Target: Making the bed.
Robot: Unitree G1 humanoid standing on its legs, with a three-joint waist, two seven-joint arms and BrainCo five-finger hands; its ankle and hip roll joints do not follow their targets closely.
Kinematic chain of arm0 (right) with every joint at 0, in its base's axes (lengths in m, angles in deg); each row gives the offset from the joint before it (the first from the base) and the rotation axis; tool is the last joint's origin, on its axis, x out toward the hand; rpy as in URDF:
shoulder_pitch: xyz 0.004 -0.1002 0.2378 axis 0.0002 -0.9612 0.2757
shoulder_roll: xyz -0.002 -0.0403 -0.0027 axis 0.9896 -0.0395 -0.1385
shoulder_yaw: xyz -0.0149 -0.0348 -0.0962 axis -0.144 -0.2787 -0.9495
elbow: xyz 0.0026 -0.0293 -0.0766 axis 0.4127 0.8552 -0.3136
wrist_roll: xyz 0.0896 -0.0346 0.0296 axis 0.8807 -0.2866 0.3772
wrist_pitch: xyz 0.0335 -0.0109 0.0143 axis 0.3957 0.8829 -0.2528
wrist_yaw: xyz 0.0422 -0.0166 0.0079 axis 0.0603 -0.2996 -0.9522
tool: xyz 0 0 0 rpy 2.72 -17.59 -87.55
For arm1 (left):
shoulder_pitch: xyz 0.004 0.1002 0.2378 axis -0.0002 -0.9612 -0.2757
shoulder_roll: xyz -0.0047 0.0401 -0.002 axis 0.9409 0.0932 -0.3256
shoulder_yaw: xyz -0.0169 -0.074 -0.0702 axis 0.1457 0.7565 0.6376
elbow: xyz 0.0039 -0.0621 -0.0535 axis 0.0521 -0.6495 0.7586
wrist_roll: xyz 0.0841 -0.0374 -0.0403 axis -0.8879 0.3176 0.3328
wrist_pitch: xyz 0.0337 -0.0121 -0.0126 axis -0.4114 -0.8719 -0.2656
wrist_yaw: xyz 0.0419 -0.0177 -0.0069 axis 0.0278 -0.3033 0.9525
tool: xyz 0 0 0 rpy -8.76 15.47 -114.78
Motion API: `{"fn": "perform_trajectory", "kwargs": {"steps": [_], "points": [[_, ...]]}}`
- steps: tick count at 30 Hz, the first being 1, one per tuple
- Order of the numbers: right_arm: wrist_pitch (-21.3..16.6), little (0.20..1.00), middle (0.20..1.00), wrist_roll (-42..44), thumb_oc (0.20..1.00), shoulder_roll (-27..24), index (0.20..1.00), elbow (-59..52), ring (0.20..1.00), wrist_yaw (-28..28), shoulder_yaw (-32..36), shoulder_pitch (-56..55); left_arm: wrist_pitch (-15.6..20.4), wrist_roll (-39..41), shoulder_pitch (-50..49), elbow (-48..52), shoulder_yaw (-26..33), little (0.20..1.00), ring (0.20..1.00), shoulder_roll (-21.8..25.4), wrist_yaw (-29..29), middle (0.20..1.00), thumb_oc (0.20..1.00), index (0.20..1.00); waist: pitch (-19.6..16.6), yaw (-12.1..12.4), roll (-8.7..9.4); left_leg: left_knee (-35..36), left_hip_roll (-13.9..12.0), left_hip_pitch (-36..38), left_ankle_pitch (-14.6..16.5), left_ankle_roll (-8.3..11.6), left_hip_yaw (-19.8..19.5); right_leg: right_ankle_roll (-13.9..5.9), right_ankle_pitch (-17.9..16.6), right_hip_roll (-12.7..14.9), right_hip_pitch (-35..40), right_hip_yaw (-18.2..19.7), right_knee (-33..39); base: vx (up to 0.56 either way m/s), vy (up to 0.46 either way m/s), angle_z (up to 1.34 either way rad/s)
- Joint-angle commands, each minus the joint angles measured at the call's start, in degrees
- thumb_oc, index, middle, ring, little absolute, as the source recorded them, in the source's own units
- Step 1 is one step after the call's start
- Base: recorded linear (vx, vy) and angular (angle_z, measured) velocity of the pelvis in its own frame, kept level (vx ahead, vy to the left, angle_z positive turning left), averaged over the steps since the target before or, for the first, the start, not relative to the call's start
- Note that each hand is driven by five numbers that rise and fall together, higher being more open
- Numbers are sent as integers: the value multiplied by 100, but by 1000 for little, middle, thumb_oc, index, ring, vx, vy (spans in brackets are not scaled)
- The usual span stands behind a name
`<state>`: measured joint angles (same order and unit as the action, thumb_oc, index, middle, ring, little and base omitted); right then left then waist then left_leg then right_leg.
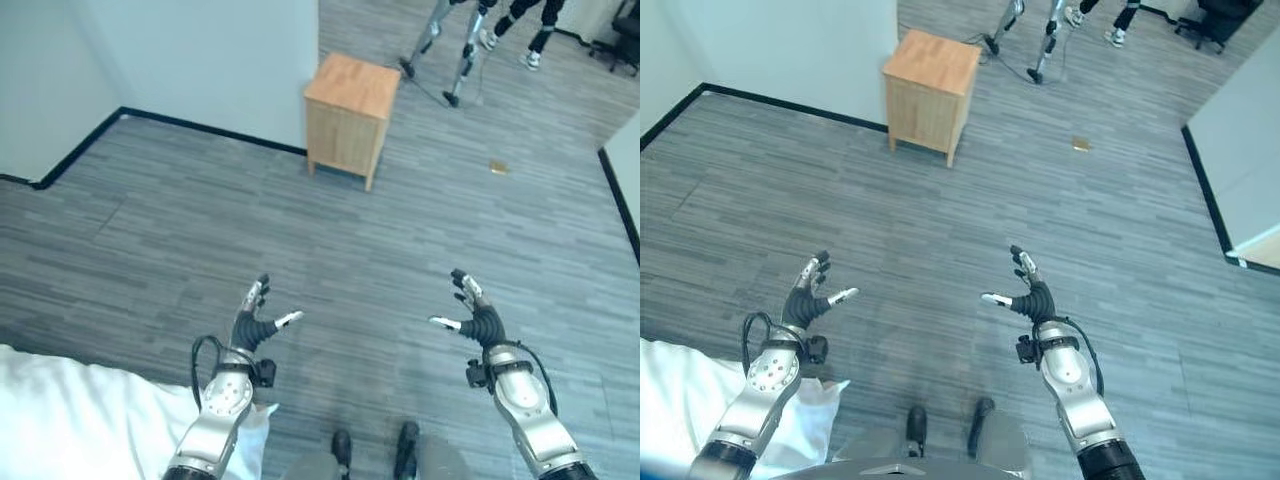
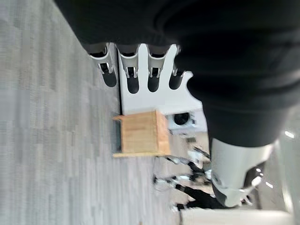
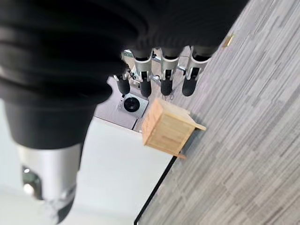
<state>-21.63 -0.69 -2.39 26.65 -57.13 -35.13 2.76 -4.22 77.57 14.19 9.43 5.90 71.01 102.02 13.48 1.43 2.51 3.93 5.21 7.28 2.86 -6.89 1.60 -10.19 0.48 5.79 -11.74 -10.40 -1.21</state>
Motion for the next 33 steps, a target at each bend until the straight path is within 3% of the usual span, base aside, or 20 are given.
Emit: {"fn": "perform_trajectory", "kwargs": {"steps": [1, 5, 6, 7, 8, 9, 11, 13, 15, 17, 18, 22, 24, 25, 26, 27, 29, 30, 32, 33], "points": [[-245, 1000, 1000, 113, 1000, 64, 1000, -189, 1000, 73, 397, 102, 288, -309, -102, 452, 60, 1000, 1000, 229, -67, 1000, 1000, 1000, 30, -38, 60, 107, -763, 470, 867, 593, -342, -92, -193, -66, 226, 134, 384, 497, -106, 60], [-232, 1000, 1000, 82, 1000, 40, 1000, -134, 1000, -85, 381, -92, 312, -331, -370, 484, 166, 1000, 1000, 133, -113, 1000, 1000, 1000, -98, -73, 49, 17, -820, 885, 1227, 640, -561, -8, -241, -73, 371, 315, 255, 424, -114, 54], [-206, 1000, 1000, 93, 1000, -23, 1000, -71, 1000, -170, 354, -147, 335, -260, -585, 469, 259, 1000, 1000, -10, -101, 1000, 1000, 1000, -197, -92, -73, -420, -956, 927, 1238, 769, -535, 86, -181, -86, 459, 204, 84, 519, -141, 44], [-207, 1000, 1000, 94, 1000, -29, 1000, -69, 1000, -170, 352, -147, 334, -260, -589, 471, 260, 1000, 1000, -15, -101, 1000, 1000, 1000, -198, -101, -83, -447, -964, 916, 1257, 772, -541, 89, -175, -92, 461, 196, 80, 449, -130, 29], [-202, 1000, 1000, 91, 1000, -57, 1000, -21, 1000, -203, 323, -96, 331, -212, -623, 467, 290, 1000, 1000, -72, -108, 1000, 1000, 1000, -213, -89, -154, -827, -1016, 817, 1117, 857, -533, 157, -142, -119, 576, 122, 114, 313, -190, 20], [-224, 1000, 1000, 197, 1000, -172, 1000, -61, 1000, -225, 283, 49, 380, 1, -709, 502, 379, 1000, 1000, -122, -129, 1000, 1000, 1000, -72, 46, -251, -2384, -1098, 191, 572, 1125, -476, 368, -5, -177, 954, -43, 263, 354, -249, 32], [-255, 1000, 1000, 286, 1000, -303, 1000, -112, 1000, -166, 276, 229, 397, 128, -675, 592, 416, 1000, 1000, -125, -66, 1000, 1000, 1000, 153, 178, -159, -3805, -1149, -693, 184, 1083, -335, 596, 139, -109, 1269, -218, 490, 187, -236, 22], [-229, 1000, 1000, 265, 1000, -430, 1000, -122, 1000, -61, 282, 461, 412, 274, -595, 626, 443, 1000, 1000, -175, -3, 1000, 1000, 1000, 332, 316, -77, -4255, -1416, -1256, 247, 973, 184, 694, 348, -55, 1555, -382, 621, 173, -188, -4], [-174, 1000, 1000, 164, 1000, -489, 1000, -127, 1000, -32, 277, 580, 409, 357, -544, 615, 443, 1000, 1000, -208, -29, 1000, 1000, 1000, 386, 411, -74, -3820, -1561, -1595, 436, 917, 624, 702, 593, -18, 1787, -539, 621, 301, -85, 13], [-146, 1000, 1000, 160, 1000, -492, 1000, -153, 1000, -70, 298, 609, 405, 331, -564, 645, 427, 1000, 1000, -226, -93, 1000, 1000, 1000, 294, 463, -63, -3034, -1306, -1832, 659, 760, 1038, 649, 755, -9, 1969, -669, 621, 388, 6, 37], [-157, 1000, 1000, 158, 1000, -484, 1000, -143, 1000, -68, 297, 625, 398, 284, -568, 628, 421, 1000, 1000, -219, -107, 1000, 1000, 1000, 231, 471, -102, -2700, -1233, -1859, 743, 780, 1263, 616, 945, -69, 2107, -701, 621, 418, 28, 64], [-178, 1000, 1000, -3, 1000, -421, 1000, -95, 1000, 11, 270, 743, 349, 260, -607, 662, 409, 1000, 1000, -233, -150, 1000, 1000, 1000, 28, 408, -153, -1906, -1235, -1994, 276, 732, 2972, 709, 1331, -377, 2490, -1088, 600, 377, -7, 96], [-155, 1000, 1000, -56, 1000, -401, 1000, -104, 1000, 24, 243, 816, 344, 290, -609, 718, 407, 1000, 1000, -207, -205, 1000, 1000, 1000, -37, 418, -134, -1938, -1371, -2014, 220, 622, 3525, 747, 1434, -440, 2636, -1387, 384, 313, 7, 85], [-155, 1000, 1000, -60, 1000, -393, 1000, -100, 1000, 26, 239, 822, 338, 294, -615, 728, 415, 1000, 1000, -200, -208, 1000, 1000, 1000, -32, 414, -128, -1958, -1376, -2018, 232, 619, 3524, 745, 1453, -434, 2631, -1390, 361, 400, 112, 79], [-113, 1000, 1000, -120, 1000, -302, 1000, -92, 1000, -45, 138, 847, 309, 311, -651, 747, 436, 1000, 1000, -184, -228, 1000, 1000, 1000, -113, 462, -61, -1697, -1369, -1861, 306, 431, 3547, 664, 1404, -406, 2716, -1532, 123, 459, 203, 64], [-90, 1000, 1000, -199, 1000, -285, 1000, -16, 1000, -95, 1, 898, 288, 289, -720, 728, 452, 1000, 1000, -165, -206, 1000, 1000, 1000, -182, 563, -15, -1405, -1139, -1701, 381, 285, 3325, 556, 1366, -347, 2727, -1571, -57, 628, 315, 35], [-96, 1000, 1000, -280, 1000, -170, 1000, 78, 1000, -126, -139, 931, 268, 346, -688, 651, 408, 1000, 1000, -95, -198, 1000, 1000, 1000, -213, 647, 190, -853, -873, -1338, 378, 189, 3108, 114, 907, -67, 2482, -1674, -913, 418, 209, 26], [-71, 1000, 1000, -398, 1000, -133, 1000, 100, 1000, -155, -217, 994, 240, 311, -611, 608, 385, 1000, 1000, -40, -158, 1000, 1000, 1000, -175, 656, 270, -786, -741, -1266, 463, 67, 3012, -184, 515, 113, 2319, -1668, -1452, 317, 151, 46], [-119, 1000, 1000, -421, 1000, -87, 1000, 33, 1000, -156, -244, 1040, 239, 272, -513, 602, 358, 1000, 1000, 60, -149, 1000, 1000, 1000, -179, 589, 277, -523, -551, -980, 615, -94, 2806, -464, 20, 415, 2007, -1611, -2468, 376, 182, 94], [-103, 1000, 1000, -429, 1000, -83, 1000, -8, 1000, -163, -252, 1071, 237, 252, -461, 614, 353, 1000, 1000, 120, -134, 1000, 1000, 1000, -158, 478, 234, -260, -453, -736, 615, -157, 2592, -481, -184, 487, 1740, -1461, -3012, 432, 125, 110]]}}
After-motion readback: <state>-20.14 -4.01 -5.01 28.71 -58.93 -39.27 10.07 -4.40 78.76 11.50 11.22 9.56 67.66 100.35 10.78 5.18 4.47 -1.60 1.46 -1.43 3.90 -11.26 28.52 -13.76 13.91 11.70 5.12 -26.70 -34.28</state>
